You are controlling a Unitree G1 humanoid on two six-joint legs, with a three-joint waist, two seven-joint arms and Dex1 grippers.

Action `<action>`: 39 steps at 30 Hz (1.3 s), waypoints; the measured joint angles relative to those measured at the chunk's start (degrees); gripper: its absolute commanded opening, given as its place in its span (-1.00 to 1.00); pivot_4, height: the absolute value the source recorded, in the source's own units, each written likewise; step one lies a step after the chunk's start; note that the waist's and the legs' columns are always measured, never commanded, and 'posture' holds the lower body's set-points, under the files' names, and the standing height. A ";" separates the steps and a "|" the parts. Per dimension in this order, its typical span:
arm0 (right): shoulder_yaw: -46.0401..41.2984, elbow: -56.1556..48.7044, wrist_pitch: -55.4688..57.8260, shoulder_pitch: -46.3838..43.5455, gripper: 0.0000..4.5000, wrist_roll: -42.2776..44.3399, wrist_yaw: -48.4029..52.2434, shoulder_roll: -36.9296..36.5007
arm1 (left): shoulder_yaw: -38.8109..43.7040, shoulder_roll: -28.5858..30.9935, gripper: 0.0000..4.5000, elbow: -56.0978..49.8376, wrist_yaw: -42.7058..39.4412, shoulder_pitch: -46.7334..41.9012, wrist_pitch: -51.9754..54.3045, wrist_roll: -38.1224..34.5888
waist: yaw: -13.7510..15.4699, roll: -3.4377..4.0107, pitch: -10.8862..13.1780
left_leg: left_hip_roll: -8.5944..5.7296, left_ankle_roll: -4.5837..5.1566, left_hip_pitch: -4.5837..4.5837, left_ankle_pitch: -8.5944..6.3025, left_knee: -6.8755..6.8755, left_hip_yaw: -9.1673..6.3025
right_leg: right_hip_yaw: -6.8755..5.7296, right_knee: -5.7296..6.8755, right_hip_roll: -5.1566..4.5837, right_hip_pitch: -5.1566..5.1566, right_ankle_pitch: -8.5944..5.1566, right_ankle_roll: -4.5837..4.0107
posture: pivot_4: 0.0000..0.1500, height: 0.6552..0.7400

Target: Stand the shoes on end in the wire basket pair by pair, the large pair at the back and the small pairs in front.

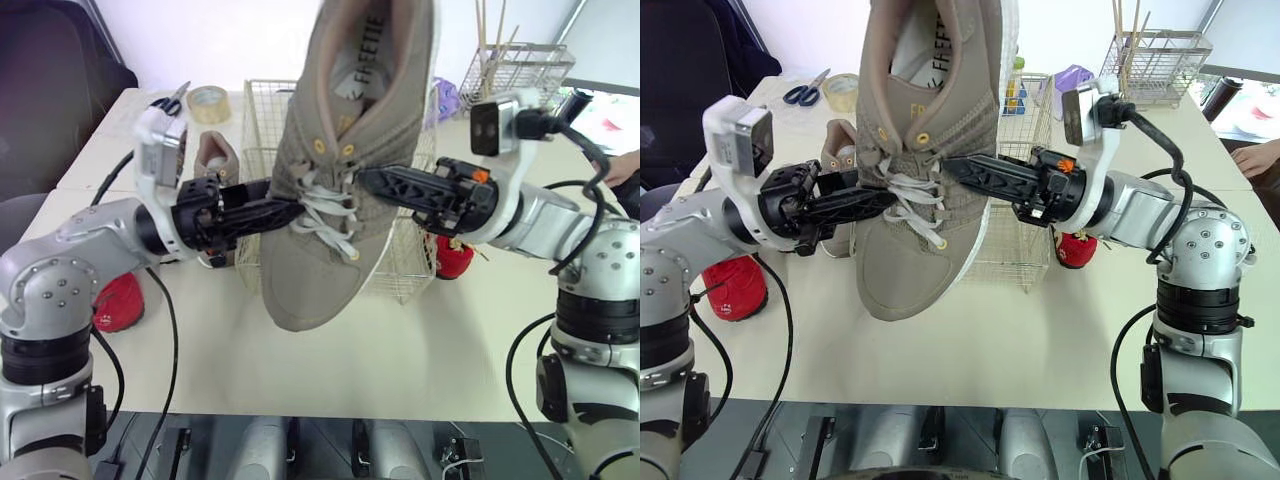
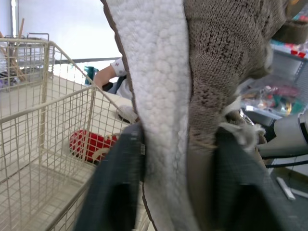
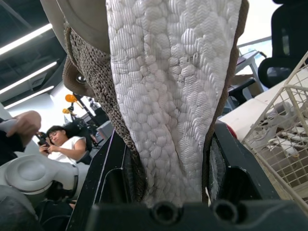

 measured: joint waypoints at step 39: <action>4.51 82.53 -63.83 -43.96 -0.40 -68.43 55.92 1.48 | 21.71 14.61 0.98 -20.93 33.26 30.37 -3.73 -26.63 | -1.72 0.02 0.07 | -0.01 -0.17 -0.16 0.07 -0.26 0.06 | 0.07 -0.11 -0.12 -0.31 0.00 -0.01 | 1.00 1.00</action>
